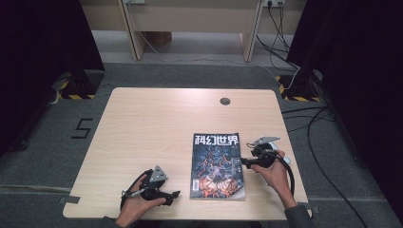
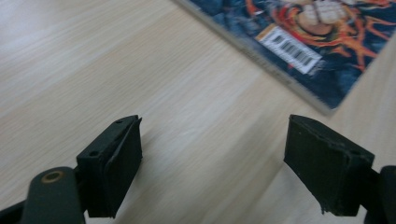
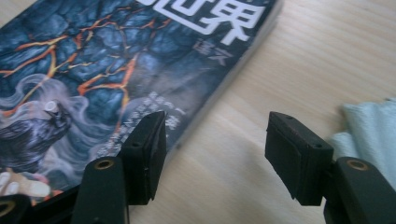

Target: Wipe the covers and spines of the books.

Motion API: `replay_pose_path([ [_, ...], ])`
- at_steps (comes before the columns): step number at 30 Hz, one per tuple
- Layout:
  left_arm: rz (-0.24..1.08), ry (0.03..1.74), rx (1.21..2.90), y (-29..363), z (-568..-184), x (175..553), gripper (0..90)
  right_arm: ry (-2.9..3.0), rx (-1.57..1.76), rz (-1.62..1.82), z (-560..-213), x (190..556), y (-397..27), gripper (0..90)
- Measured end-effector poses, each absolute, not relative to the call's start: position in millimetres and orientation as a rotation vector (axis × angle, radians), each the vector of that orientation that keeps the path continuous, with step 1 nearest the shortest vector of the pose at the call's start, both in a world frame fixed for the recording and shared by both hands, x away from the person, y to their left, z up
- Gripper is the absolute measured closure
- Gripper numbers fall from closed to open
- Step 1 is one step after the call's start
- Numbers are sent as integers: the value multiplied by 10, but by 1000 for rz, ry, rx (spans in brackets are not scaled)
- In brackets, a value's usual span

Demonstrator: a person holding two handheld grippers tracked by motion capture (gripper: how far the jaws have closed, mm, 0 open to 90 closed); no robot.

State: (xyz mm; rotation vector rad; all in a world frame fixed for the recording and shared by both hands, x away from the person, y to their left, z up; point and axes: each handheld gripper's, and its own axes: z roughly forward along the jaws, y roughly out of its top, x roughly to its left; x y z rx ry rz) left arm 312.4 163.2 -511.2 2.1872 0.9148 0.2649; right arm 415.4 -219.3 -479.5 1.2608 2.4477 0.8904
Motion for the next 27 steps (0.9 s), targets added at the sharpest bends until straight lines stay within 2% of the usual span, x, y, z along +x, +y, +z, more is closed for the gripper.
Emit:
replay_pose_path([
  [13, 301, 749, 2216, 1373, -5125, 3045, 166, 2555, 1278, 924, -4934, 4126, -2012, 379],
  [27, 311, 743, 2227, 1279, -5174, 3060, 147, 2559, 1264, 881, -4942, 4074, -1870, 287],
])
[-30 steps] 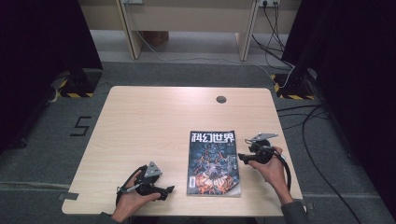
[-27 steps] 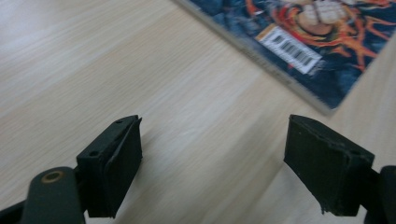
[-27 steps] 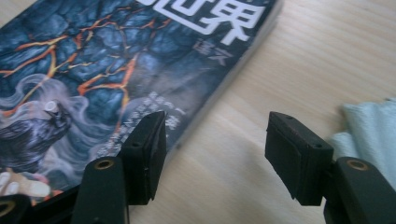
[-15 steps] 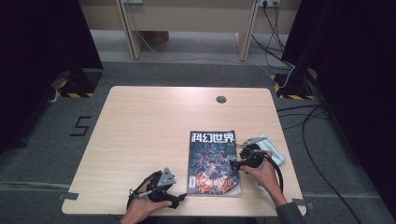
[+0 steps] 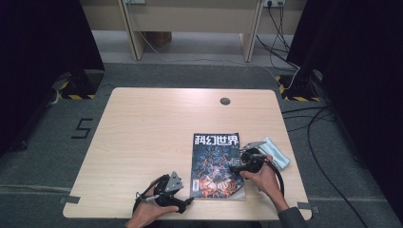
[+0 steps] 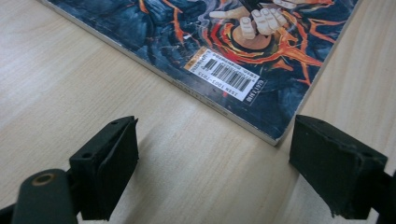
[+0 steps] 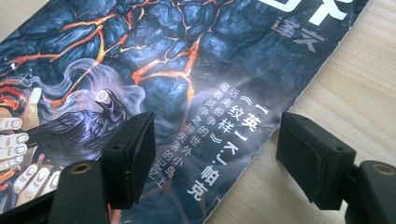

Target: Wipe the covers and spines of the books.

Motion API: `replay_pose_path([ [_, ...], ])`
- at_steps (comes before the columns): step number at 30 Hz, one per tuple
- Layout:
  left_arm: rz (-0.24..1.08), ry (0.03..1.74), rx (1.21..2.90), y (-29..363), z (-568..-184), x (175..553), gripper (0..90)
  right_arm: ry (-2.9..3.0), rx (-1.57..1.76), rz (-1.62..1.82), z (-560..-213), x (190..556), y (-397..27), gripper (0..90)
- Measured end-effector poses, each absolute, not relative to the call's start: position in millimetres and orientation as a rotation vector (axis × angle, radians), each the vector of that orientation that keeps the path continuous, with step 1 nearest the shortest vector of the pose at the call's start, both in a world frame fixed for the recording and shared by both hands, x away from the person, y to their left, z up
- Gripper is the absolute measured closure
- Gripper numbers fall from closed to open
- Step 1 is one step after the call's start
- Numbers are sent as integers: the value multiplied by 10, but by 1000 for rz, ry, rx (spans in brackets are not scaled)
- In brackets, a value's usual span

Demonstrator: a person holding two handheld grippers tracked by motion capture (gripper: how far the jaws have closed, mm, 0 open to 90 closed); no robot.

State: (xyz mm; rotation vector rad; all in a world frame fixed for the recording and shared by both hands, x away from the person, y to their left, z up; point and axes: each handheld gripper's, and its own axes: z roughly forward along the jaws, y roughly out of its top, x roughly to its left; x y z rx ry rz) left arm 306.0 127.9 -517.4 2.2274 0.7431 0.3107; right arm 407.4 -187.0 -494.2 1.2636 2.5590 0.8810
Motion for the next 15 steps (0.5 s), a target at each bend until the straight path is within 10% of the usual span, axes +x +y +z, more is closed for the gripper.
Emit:
replay_pose_path([
  [15, 373, 985, 2203, 1621, -5137, 3208, 142, 2615, 1219, 841, -4933, 3955, -1716, 215],
])
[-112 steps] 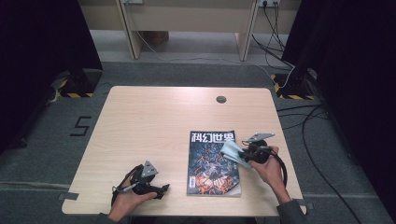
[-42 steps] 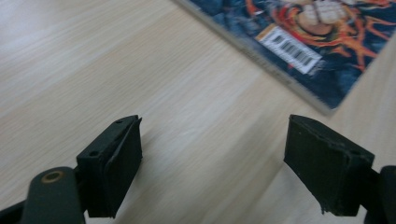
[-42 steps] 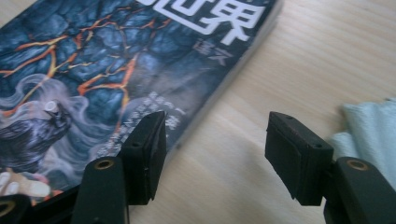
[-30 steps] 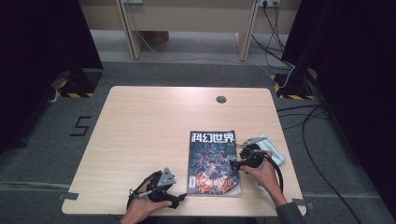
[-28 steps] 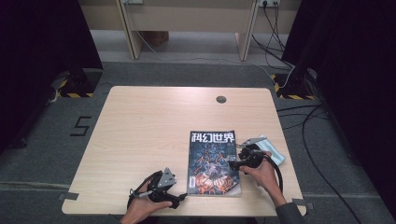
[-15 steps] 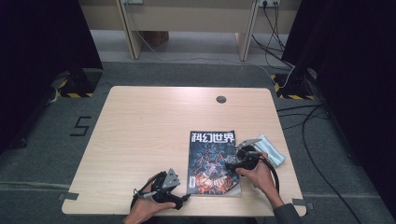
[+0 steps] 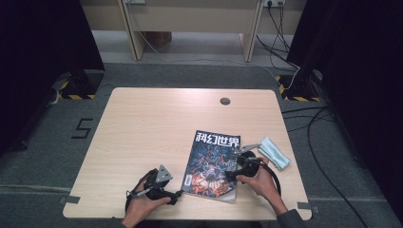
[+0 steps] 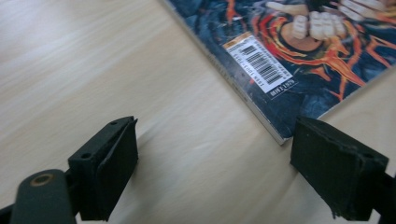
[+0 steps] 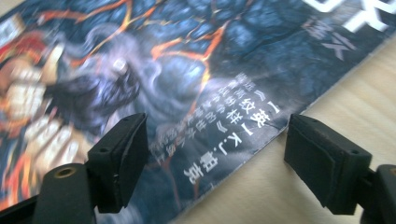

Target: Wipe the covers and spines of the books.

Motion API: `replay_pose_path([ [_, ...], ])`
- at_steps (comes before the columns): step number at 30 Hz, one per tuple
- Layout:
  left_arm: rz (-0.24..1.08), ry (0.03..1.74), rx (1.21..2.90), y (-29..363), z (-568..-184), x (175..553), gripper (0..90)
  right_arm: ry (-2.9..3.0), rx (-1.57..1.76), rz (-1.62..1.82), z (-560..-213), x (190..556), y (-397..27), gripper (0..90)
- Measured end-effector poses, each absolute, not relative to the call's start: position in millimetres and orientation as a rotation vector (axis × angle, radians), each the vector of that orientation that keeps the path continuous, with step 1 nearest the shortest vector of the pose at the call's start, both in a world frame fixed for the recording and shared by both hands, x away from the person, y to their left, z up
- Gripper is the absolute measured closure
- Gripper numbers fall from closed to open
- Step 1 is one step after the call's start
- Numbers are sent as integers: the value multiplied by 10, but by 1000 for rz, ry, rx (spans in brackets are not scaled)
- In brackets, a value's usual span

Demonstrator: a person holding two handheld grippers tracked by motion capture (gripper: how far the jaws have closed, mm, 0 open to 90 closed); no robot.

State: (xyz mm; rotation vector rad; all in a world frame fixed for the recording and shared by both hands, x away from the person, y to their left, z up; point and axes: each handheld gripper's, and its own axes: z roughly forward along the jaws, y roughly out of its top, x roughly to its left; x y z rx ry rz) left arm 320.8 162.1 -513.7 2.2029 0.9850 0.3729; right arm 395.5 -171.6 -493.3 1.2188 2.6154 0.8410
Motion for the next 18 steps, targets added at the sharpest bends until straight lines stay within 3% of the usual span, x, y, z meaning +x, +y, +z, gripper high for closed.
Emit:
replay_pose_path([
  [6, 485, 1088, 2186, 1829, -5119, 3325, 148, 2681, 1144, 818, -4922, 3840, -1591, 190],
  [11, 576, 1110, 2187, 1917, -5087, 3360, 209, 2741, 1092, 828, -4879, 3782, -1531, 293],
  [13, 526, 1118, 2169, 1900, -5077, 3329, 211, 2729, 1102, 856, -4857, 3819, -1578, 336],
  [18, 364, 1123, 2127, 1833, -5088, 3257, 240, 2583, 1158, 927, -4772, 3952, -1789, 319],
])
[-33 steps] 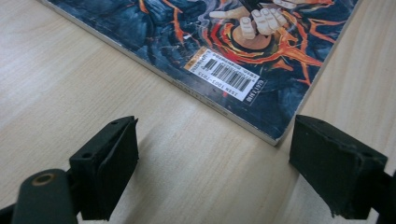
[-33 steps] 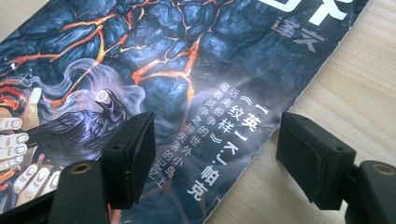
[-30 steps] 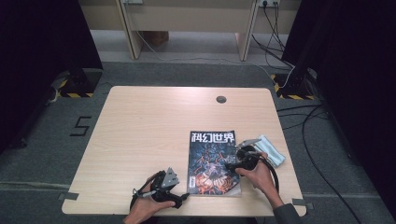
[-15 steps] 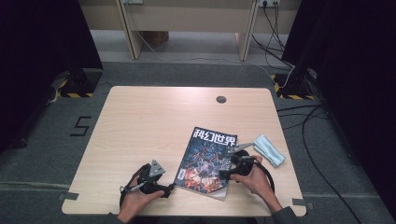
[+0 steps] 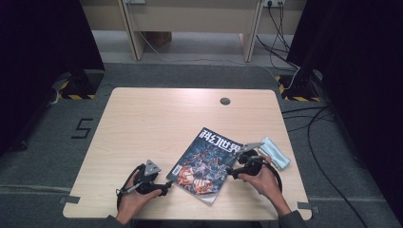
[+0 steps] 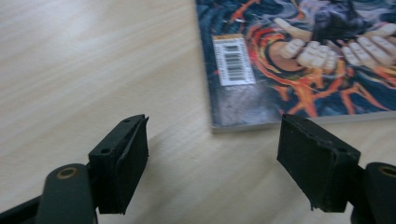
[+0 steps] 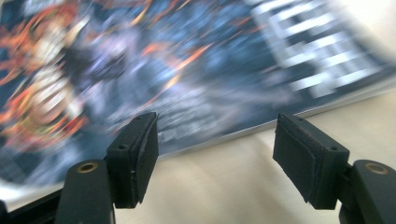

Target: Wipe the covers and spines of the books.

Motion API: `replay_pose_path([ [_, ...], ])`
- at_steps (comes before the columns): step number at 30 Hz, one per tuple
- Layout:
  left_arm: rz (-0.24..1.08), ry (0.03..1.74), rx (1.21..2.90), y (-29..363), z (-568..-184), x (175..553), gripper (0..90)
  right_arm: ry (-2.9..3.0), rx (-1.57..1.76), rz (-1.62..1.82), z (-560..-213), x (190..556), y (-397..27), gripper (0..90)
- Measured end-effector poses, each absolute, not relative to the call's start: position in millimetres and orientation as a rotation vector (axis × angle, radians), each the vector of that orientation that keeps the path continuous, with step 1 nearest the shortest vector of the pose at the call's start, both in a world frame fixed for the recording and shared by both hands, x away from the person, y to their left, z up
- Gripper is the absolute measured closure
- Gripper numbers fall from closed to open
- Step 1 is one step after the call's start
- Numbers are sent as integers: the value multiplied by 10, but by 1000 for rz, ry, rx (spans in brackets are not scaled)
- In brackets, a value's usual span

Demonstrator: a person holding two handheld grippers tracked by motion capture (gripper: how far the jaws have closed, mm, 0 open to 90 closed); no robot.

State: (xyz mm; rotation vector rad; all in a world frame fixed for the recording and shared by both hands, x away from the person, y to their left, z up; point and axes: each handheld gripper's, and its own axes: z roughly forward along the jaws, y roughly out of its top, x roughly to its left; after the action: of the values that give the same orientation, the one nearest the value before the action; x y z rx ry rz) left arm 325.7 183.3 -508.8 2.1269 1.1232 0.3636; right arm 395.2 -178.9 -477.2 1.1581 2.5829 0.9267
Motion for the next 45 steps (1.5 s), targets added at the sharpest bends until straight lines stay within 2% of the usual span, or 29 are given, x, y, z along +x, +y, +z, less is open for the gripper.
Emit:
replay_pose_path([
  [7, 267, 1113, 2117, 1765, -5081, 3169, 287, 2503, 1174, 906, -4793, 4258, -1942, 312],
  [12, 220, 1072, 2137, 1689, -5063, 3105, 356, 2479, 1199, 888, -4865, 4480, -1955, 305],
  [20, 196, 1049, 2113, 1618, -5081, 3153, 356, 2524, 1255, 953, -4974, 4678, -1966, 271],
  [26, 221, 1092, 2084, 1697, -5091, 3282, 320, 2594, 1266, 854, -4925, 4531, -1928, 217],
  [31, 219, 1178, 2001, 1813, -5106, 3460, 315, 2637, 1252, 826, -4903, 4289, -1917, 231],
  [38, 323, 1213, 2004, 1773, -5123, 3708, 282, 2658, 1253, 836, -4898, 4024, -1899, 236],
  [41, 341, 1223, 1985, 1765, -5138, 3767, 249, 2690, 1248, 833, -4885, 3907, -1899, 247],
  [45, 302, 1225, 1991, 1795, -5117, 3749, 276, 2692, 1220, 854, -4863, 3826, -1936, 334],
])
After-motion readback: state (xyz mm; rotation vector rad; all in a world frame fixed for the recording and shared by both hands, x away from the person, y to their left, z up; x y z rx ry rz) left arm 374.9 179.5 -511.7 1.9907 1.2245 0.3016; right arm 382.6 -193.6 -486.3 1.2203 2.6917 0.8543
